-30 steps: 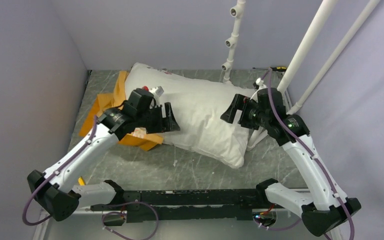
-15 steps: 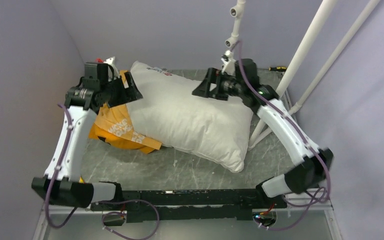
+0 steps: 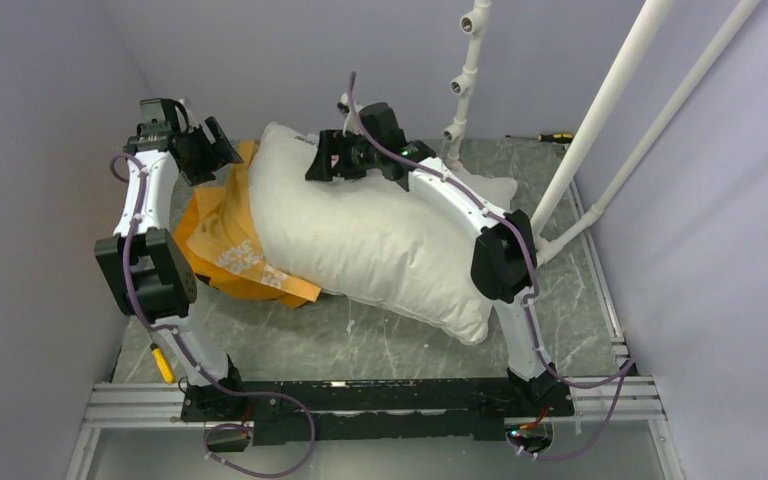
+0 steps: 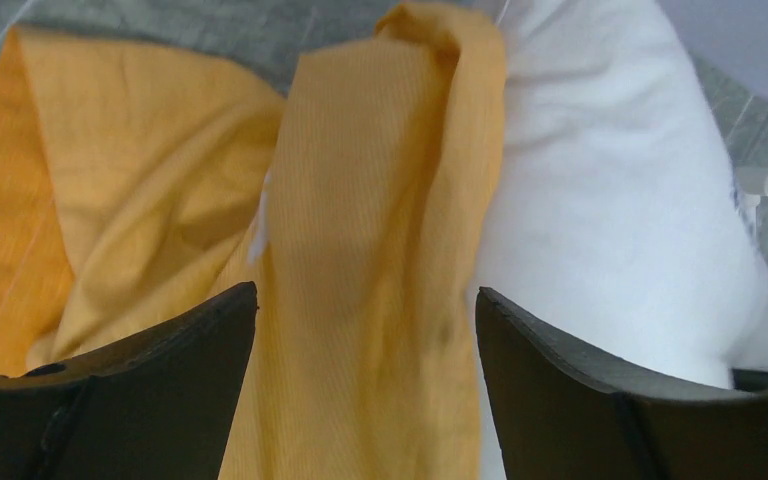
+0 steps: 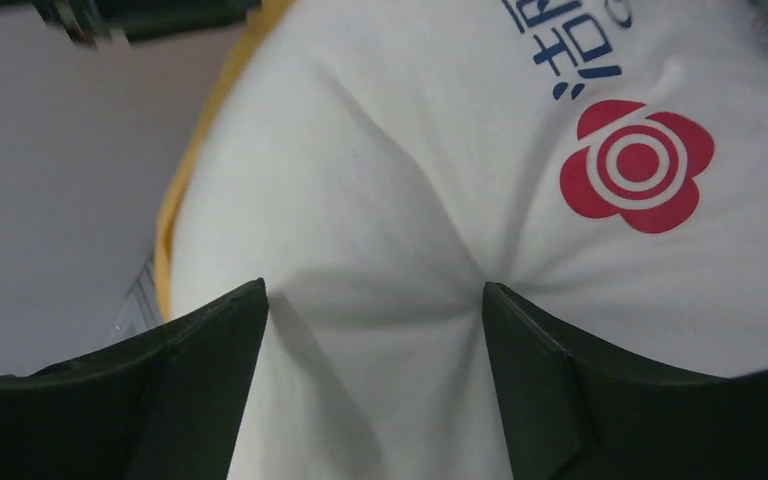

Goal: Put the pillow into the pillowcase
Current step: Stuff the pillow into the pillowcase.

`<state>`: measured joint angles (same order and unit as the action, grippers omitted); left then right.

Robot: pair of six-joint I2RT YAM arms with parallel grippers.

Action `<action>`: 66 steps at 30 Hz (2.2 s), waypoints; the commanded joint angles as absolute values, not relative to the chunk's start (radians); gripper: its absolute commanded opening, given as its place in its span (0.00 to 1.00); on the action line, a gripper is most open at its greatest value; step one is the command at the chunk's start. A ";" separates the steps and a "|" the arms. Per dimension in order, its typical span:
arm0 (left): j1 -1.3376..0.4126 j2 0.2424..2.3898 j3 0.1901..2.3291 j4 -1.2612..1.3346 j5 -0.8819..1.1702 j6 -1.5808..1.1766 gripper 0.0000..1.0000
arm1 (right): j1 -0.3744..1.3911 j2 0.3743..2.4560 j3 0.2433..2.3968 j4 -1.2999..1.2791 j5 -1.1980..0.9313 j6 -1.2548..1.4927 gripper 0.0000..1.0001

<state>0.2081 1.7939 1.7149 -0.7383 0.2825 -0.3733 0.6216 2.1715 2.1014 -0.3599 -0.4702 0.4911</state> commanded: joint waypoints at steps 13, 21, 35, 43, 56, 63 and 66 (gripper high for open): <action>0.191 1.895 1.873 -0.640 0.454 -0.271 0.75 | 0.778 2.036 1.414 -0.226 -0.460 0.516 0.32; 0.086 1.783 1.787 -0.581 0.190 -0.175 0.78 | 0.789 2.051 1.436 -0.249 -0.465 0.509 0.32; -0.067 1.916 1.952 -0.637 -0.164 -0.013 0.75 | 0.800 2.046 1.397 -0.220 -0.480 0.527 0.31; -0.101 2.011 2.004 -0.664 -0.332 0.064 0.68 | 0.800 2.044 1.407 -0.220 -0.491 0.530 0.31; -0.019 1.873 1.874 -0.615 -0.213 -0.031 0.74 | 0.799 2.052 1.407 -0.219 -0.505 0.531 0.32; -0.002 1.907 1.892 -0.634 -0.143 -0.051 0.53 | 0.799 2.050 1.405 -0.218 -0.508 0.534 0.32; 0.012 1.932 1.902 -0.644 -0.102 -0.063 0.46 | 0.800 2.043 1.413 -0.233 -0.501 0.526 0.32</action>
<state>0.0105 1.9255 1.8805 -0.6399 -0.1837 -0.0353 0.7357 1.9644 1.4799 0.0669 -0.4030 0.5091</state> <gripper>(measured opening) 0.511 0.321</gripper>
